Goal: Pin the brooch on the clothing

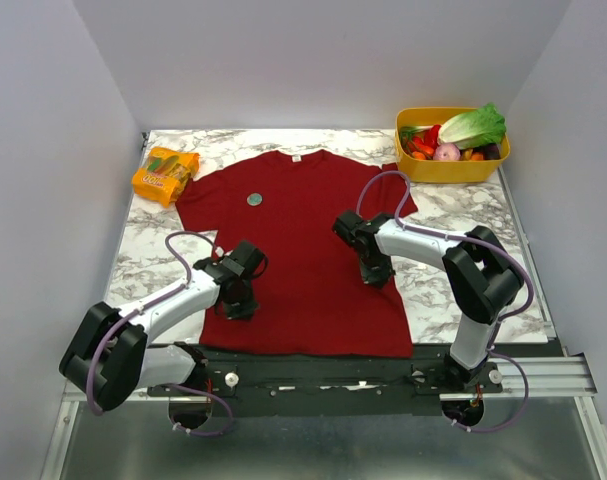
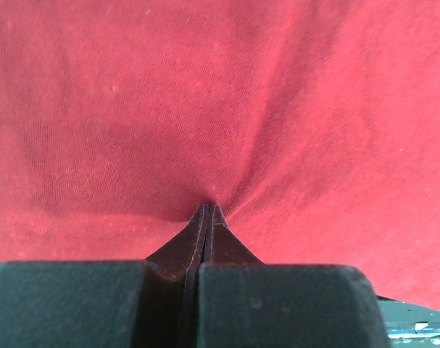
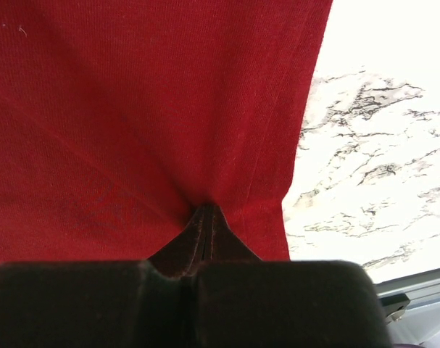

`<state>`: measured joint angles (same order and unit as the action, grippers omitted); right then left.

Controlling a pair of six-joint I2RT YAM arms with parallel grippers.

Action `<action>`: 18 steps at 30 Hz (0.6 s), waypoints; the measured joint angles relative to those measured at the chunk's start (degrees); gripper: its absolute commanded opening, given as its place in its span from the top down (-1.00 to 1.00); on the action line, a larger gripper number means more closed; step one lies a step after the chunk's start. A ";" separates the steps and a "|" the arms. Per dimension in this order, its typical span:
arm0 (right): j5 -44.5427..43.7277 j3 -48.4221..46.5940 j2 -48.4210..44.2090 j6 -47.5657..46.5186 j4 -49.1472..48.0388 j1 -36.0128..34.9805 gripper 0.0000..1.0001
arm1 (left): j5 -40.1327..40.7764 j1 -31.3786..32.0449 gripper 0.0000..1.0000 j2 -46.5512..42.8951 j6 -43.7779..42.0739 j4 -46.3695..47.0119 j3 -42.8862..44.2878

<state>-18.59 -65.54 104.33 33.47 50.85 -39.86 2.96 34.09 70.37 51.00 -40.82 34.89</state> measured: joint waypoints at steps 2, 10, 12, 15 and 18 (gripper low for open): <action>-0.20 0.13 0.00 0.17 -0.02 -0.11 0.99 | 0.00 0.00 1.00 -0.22 0.31 -0.61 0.00; -0.66 0.44 0.00 1.05 0.28 -0.22 0.99 | -0.04 0.07 1.00 -2.43 1.84 -1.86 -0.87; -0.79 0.44 -0.02 1.25 0.33 -0.24 0.99 | -0.04 0.07 1.00 -2.67 2.40 -2.08 -1.33; -1.97 0.63 -0.13 1.46 1.38 -0.31 0.99 | -0.04 0.07 1.00 -2.89 2.86 -2.32 -1.95; -3.28 1.14 -0.11 1.66 3.28 -0.31 0.99 | -0.04 0.15 1.00 -3.56 3.45 -2.99 -2.21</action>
<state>-21.87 -64.40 104.22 35.14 54.13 -40.16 2.92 34.24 66.81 54.46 -43.81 32.69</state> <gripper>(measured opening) 0.011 0.007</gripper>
